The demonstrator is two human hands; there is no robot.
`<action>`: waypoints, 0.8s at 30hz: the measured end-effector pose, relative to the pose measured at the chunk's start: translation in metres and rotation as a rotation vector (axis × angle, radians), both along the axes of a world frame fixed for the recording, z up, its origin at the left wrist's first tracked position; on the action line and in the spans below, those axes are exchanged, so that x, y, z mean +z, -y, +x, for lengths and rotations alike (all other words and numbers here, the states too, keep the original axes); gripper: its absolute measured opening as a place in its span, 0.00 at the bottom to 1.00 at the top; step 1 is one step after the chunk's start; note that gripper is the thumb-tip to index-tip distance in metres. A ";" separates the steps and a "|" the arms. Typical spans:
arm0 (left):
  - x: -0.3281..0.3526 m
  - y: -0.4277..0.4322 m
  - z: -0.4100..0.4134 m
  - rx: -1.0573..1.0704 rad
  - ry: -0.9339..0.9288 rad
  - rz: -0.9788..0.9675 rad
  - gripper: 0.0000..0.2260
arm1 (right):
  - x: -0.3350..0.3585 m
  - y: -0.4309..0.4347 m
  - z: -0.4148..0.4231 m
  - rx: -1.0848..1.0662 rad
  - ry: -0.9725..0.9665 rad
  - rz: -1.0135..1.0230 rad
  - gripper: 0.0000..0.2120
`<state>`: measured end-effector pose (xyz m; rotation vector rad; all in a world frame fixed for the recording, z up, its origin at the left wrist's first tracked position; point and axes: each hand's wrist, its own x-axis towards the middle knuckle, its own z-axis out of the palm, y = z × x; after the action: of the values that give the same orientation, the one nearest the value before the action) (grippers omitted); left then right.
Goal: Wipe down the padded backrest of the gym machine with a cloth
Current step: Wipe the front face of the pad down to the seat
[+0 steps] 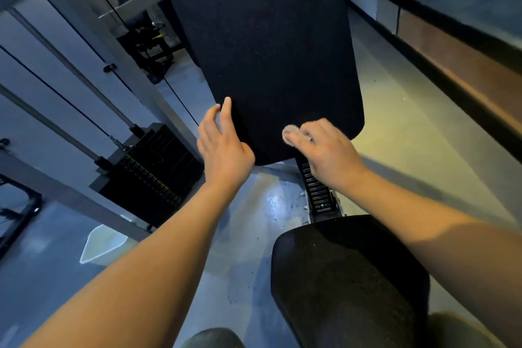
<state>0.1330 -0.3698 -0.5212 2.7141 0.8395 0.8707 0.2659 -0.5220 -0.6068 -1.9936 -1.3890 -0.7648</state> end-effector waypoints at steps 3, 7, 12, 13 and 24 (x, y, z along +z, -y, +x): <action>0.000 0.012 0.004 -0.060 -0.004 0.116 0.38 | -0.038 0.024 -0.017 0.015 -0.045 -0.166 0.30; -0.001 0.026 0.019 -0.224 -0.076 0.210 0.36 | -0.060 0.055 -0.037 -0.136 -0.484 0.116 0.22; -0.012 0.038 0.036 -0.251 -0.210 0.232 0.36 | -0.027 0.051 -0.005 -0.445 -1.250 0.722 0.13; -0.012 0.039 0.036 -0.244 -0.205 0.228 0.35 | -0.022 0.046 0.004 -0.389 -1.318 0.754 0.12; -0.024 0.003 0.027 -0.306 -0.279 0.424 0.32 | -0.030 0.017 0.013 -0.125 -1.485 0.868 0.20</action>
<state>0.1603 -0.3730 -0.5449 3.2688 0.2785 0.6747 0.2793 -0.5387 -0.6369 -1.2679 0.0062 0.1869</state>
